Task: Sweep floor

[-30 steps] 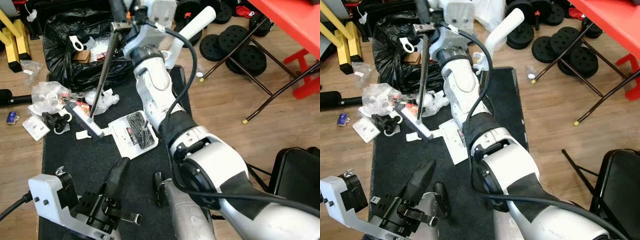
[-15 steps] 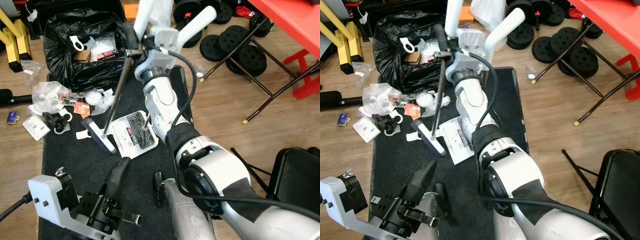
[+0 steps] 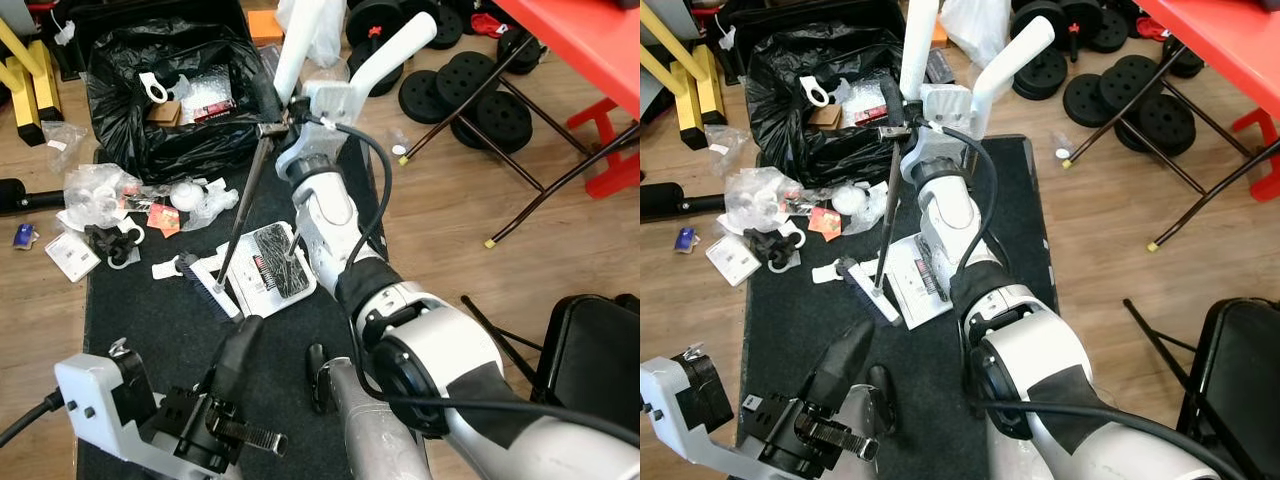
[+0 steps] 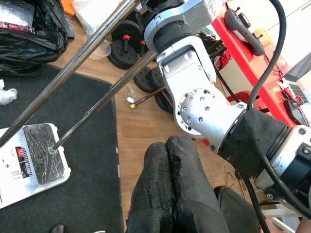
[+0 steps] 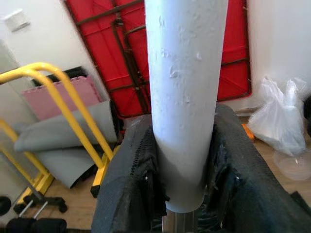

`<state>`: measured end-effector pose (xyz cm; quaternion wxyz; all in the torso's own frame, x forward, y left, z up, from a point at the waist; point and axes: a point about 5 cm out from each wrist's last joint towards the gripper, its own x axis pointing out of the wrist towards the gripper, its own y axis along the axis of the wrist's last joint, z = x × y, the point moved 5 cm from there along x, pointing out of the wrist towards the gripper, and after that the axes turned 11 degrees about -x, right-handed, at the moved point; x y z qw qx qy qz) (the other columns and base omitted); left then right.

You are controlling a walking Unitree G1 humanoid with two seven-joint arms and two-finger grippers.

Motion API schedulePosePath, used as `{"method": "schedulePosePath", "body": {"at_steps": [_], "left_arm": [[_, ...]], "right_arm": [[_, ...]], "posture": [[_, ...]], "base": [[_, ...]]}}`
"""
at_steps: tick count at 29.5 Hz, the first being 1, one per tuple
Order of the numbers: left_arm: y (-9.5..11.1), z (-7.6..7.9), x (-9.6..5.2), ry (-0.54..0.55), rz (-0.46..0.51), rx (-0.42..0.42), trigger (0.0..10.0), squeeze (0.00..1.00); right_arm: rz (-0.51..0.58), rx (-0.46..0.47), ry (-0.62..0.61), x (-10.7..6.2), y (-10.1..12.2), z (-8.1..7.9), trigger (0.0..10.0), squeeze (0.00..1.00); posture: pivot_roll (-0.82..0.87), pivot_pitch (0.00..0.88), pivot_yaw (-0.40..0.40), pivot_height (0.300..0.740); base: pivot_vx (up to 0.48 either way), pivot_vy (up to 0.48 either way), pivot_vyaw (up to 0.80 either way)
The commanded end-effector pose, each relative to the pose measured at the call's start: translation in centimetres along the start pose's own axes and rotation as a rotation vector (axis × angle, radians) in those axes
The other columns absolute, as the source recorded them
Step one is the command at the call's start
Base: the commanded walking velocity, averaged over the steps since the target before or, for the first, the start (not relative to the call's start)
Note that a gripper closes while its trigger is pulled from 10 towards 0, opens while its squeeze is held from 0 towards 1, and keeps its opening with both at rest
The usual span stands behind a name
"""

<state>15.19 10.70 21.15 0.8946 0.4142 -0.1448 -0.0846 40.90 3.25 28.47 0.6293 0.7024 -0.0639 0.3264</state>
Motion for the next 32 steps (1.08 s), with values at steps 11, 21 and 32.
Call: {"method": "schedulePosePath", "body": {"at_steps": [11, 21, 32], "left_arm": [[-0.2, -1.3, -0.3, 0.114, -0.013, 0.008, 10.0, 0.00], [-0.2, -1.4, 0.0, 0.115, -0.012, 0.013, 10.0, 0.00], [-0.2, -2.1, 0.7, 0.121, -0.005, 0.037, 10.0, 0.00]], "right_arm": [[0.116, 0.166, 0.168, -1.4, 3.5, -12.1, 10.0, 0.00], [0.158, 0.325, 0.129, -0.1, 5.8, -11.7, 10.0, 0.00], [-0.038, 0.503, 0.231, 1.3, 5.5, -12.6, 10.0, 0.00]], "posture": [[-0.04, 0.476, -0.162, 0.740], [-0.04, 0.460, -0.166, 0.740], [-0.04, 0.345, -0.173, 0.740]], "base": [[0.000, 0.000, 0.00], [0.000, 0.000, 0.00], [0.000, 0.000, 0.00]]}}
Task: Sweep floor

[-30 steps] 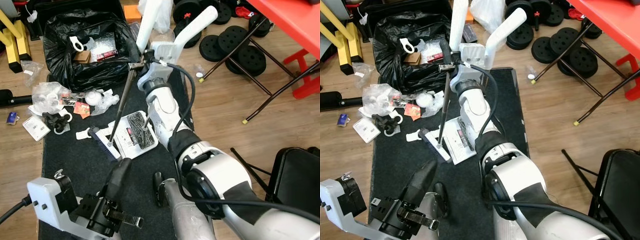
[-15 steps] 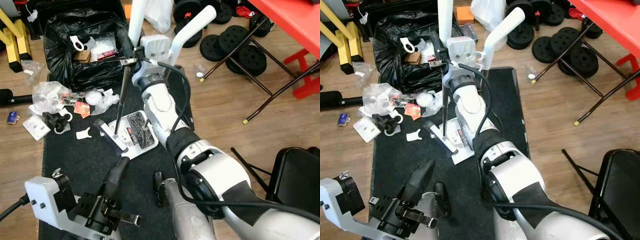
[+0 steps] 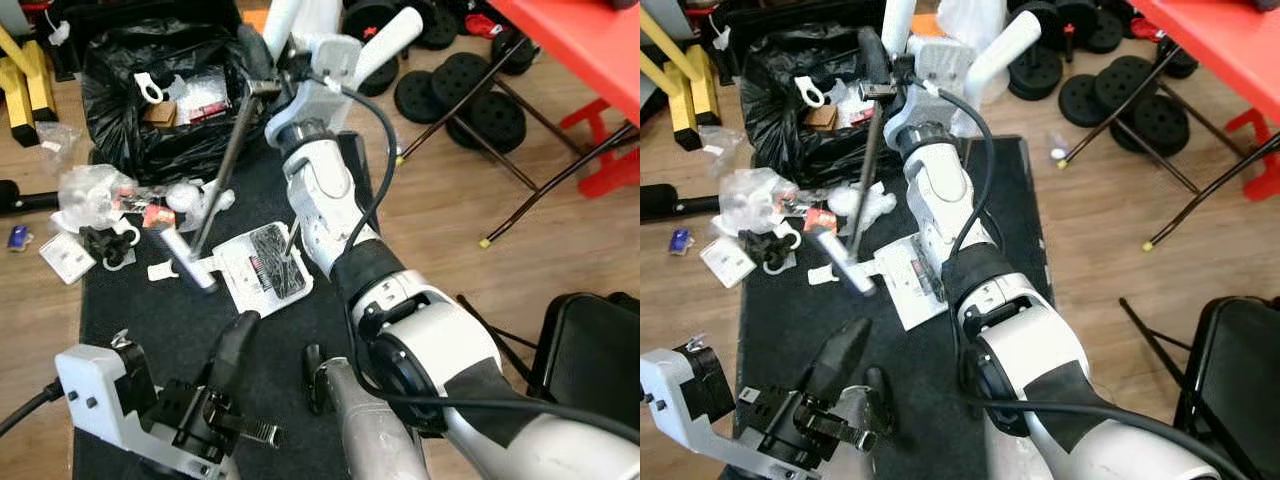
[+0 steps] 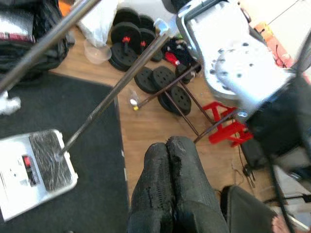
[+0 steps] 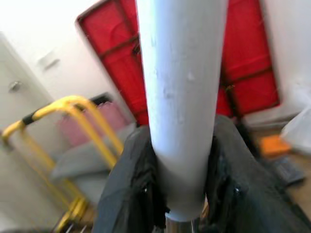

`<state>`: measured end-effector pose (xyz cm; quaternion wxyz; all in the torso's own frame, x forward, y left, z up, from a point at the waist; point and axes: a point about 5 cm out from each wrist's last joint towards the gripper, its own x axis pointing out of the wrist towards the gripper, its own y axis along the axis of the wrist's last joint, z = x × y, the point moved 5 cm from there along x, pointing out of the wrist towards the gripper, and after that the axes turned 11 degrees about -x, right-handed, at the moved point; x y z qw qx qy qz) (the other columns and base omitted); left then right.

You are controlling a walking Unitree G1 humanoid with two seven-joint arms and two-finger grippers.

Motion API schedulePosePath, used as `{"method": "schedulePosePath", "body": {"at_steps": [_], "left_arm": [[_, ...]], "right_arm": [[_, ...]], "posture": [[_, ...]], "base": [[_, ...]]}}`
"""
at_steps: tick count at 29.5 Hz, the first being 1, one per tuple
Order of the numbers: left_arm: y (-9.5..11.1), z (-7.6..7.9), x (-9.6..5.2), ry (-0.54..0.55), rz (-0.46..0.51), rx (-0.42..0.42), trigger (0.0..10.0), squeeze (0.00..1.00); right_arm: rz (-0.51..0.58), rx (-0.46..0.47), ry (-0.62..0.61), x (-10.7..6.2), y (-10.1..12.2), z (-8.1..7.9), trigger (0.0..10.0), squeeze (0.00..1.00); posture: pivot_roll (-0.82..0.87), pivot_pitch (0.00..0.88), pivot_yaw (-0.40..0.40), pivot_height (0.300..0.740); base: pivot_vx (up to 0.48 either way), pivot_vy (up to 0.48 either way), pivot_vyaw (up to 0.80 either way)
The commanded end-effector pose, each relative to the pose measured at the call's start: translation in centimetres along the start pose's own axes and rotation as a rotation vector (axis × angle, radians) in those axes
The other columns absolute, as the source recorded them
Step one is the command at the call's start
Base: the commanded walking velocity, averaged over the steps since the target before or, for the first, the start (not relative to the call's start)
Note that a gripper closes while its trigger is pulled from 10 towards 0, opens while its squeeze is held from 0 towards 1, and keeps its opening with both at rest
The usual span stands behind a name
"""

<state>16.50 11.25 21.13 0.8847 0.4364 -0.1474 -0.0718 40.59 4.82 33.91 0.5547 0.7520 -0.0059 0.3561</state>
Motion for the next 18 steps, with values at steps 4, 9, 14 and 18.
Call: {"method": "schedulePosePath", "body": {"at_steps": [4, 9, 14, 18], "left_arm": [[-0.65, -1.23, -0.40, 0.114, -0.025, -0.013, 10.0, 0.00], [-0.65, -1.23, -0.40, 0.114, -0.025, -0.013, 10.0, 0.00], [-0.65, -1.23, -0.40, 0.114, -0.025, -0.013, 10.0, 0.00], [-0.65, -1.23, -0.40, 0.114, -0.025, -0.013, 10.0, 0.00]], "right_arm": [[-0.042, 0.296, 0.154, -1.06, -1.28, -11.14, 10.0, 0.00], [-0.042, 0.296, 0.154, -1.06, -1.28, -11.14, 10.0, 0.00], [-0.042, 0.296, 0.154, -1.06, -1.28, -11.14, 10.0, 0.00], [-0.042, 0.296, 0.154, -1.06, -1.28, -11.14, 10.0, 0.00]], "posture": [[-0.04, 0.345, -0.173, 0.740], [-0.04, 0.345, -0.173, 0.740], [-0.04, 0.345, -0.173, 0.740], [-0.04, 0.345, -0.173, 0.740]], "base": [[0.000, 0.000, 0.00], [0.000, 0.000, 0.00], [0.000, 0.000, 0.00], [0.000, 0.000, 0.00]]}}
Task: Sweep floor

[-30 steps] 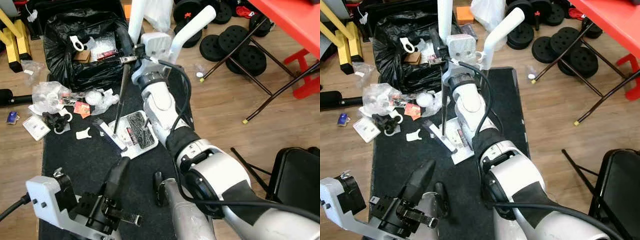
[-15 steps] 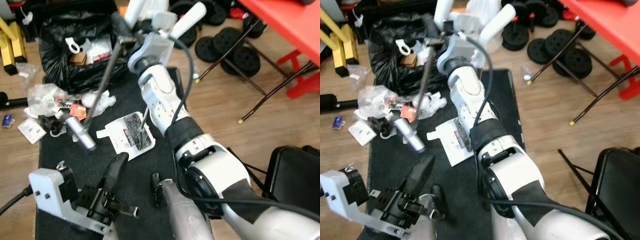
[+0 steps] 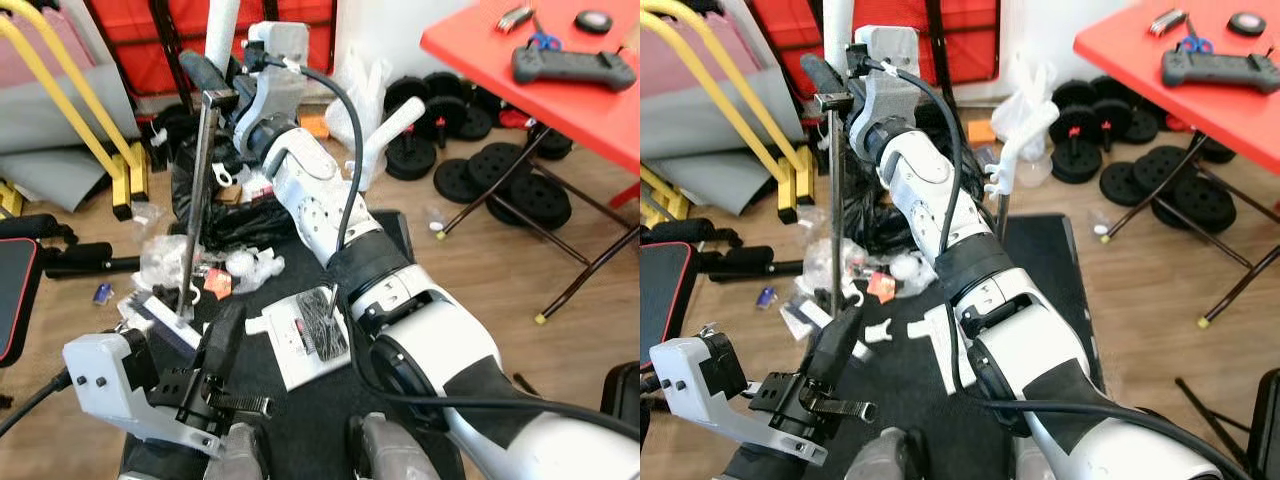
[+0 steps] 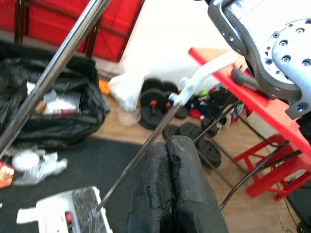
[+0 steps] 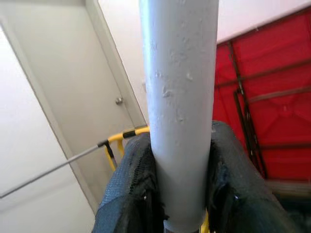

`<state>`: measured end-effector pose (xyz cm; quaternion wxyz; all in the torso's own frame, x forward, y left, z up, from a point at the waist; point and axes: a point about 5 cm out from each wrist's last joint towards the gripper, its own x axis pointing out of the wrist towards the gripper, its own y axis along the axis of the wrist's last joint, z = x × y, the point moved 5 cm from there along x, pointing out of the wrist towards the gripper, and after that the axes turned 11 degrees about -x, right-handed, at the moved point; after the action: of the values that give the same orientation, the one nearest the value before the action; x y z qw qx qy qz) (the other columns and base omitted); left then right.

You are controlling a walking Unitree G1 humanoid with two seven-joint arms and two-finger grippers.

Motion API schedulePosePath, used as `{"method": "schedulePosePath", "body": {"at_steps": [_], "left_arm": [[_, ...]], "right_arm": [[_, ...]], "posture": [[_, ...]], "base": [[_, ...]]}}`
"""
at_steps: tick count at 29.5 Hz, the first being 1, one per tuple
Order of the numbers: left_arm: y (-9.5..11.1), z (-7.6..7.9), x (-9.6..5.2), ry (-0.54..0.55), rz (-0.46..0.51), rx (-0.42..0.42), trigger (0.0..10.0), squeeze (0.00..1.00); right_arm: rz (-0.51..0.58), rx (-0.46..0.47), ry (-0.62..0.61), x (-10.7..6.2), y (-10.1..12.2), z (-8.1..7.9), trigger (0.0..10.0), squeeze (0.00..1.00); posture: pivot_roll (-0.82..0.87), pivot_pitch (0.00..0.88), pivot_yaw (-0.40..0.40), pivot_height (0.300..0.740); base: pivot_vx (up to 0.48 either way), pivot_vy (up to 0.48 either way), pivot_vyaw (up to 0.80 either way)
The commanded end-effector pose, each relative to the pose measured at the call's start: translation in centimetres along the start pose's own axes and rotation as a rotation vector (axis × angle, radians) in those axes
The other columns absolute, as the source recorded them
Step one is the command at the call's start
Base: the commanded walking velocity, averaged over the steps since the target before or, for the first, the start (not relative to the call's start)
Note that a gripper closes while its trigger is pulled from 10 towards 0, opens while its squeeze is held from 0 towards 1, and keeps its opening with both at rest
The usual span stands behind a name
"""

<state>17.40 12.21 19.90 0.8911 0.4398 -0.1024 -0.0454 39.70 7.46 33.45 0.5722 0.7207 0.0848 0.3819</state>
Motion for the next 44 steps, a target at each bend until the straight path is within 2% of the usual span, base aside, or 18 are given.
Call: {"method": "schedulePosePath", "body": {"at_steps": [1, 41, 42, 44], "left_arm": [[-0.25, 0.41, -0.81, 0.009, -0.033, -0.013, 10.0, 0.00], [-0.25, 0.41, -0.81, 0.009, -0.033, -0.013, 10.0, 0.00], [-0.45, -0.26, -0.19, 0.020, -0.024, -0.004, 10.0, 0.00], [-0.45, -0.26, -0.19, 0.020, -0.024, -0.004, 10.0, 0.00]], "right_arm": [[0.101, 0.284, 0.010, 0.26, -0.33, -8.58, 10.0, 0.00], [0.101, 0.284, 0.010, 0.26, -0.33, -8.58, 10.0, 0.00], [0.009, 0.216, 0.144, 0.44, -0.78, -9.11, 10.0, 0.00], [0.009, 0.216, 0.144, 0.44, -0.78, -9.11, 10.0, 0.00]], "posture": [[-0.04, 0.345, -0.173, 0.740], [-0.04, 0.345, -0.173, 0.740], [-0.03, 0.000, 0.000, 0.740], [-0.03, 0.000, 0.000, 0.740]], "base": [[0.000, 0.000, 0.00], [0.000, 0.000, 0.00], [0.000, 0.000, 0.00], [0.000, 0.000, 0.00]]}}
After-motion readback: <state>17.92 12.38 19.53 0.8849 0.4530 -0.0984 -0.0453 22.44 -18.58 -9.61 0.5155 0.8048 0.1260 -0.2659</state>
